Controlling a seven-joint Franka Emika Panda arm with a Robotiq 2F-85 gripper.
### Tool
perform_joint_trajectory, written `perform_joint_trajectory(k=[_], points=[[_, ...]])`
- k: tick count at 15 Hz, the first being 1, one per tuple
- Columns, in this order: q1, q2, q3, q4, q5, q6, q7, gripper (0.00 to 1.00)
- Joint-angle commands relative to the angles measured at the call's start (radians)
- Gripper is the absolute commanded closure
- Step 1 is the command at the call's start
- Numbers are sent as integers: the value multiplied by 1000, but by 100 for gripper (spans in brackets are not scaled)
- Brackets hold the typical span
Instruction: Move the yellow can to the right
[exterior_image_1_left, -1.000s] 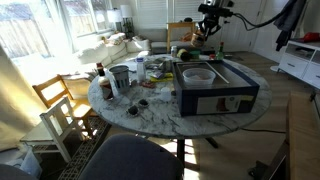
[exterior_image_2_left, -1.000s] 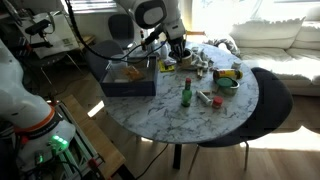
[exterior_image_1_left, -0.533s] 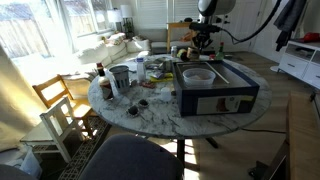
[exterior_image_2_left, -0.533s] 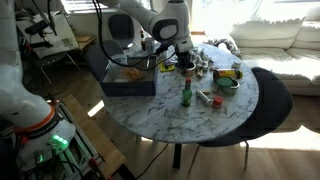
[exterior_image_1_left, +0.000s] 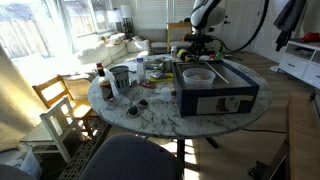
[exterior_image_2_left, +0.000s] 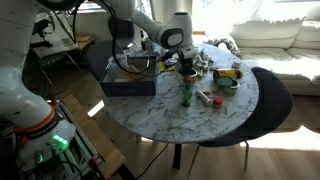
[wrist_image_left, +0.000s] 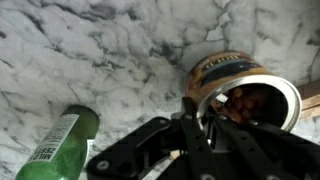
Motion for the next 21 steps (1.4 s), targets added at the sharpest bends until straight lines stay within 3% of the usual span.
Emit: perform_joint_trajectory(k=[1,3,4,6,9,13,15,21], points=[[28,84,-45,87,-40,-37,18,97],[33,99,-51,101,-50,-42,9,97],[38,98,-54,101,-56,-31,10,64],[52,71,-57,92,-69,-10,7,56],[66,16,-48,74,-81,-6,-13,34],[63,-135,17,-5,-67,-131,-161,5],[76,-231,32,-69,-80,-193,-237,0],[99,-549,86,-321,-93,-308,-491,0]])
